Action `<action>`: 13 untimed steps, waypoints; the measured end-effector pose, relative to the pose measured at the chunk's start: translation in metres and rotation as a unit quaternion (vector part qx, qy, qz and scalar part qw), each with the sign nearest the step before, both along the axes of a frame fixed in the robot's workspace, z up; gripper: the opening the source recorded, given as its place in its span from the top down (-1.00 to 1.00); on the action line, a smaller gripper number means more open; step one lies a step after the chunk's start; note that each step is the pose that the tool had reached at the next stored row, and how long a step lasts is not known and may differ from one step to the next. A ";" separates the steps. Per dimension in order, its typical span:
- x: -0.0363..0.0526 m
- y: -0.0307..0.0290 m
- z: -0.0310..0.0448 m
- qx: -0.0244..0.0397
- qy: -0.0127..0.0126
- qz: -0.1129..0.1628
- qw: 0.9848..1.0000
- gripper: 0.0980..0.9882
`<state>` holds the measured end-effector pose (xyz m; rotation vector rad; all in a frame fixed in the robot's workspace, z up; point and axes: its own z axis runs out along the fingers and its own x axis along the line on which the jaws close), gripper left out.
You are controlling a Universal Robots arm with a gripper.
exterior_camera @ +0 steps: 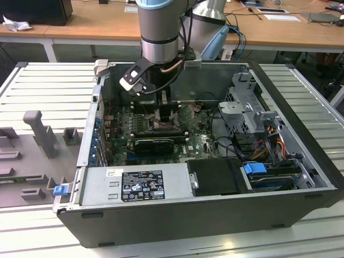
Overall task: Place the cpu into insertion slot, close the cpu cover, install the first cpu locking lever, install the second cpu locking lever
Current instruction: 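Place the cpu into insertion slot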
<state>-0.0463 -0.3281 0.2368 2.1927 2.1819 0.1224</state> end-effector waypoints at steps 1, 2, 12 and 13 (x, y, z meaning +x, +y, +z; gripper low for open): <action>-0.0001 0.0013 -0.0020 0.000 0.000 0.000 1.000 0.03; -0.0007 0.0020 -0.0044 0.000 0.000 0.000 1.000 0.03; -0.0026 0.0038 -0.0256 0.000 0.000 -0.001 1.000 0.03; -0.0026 0.0043 -0.0262 0.000 0.000 -0.001 1.000 0.03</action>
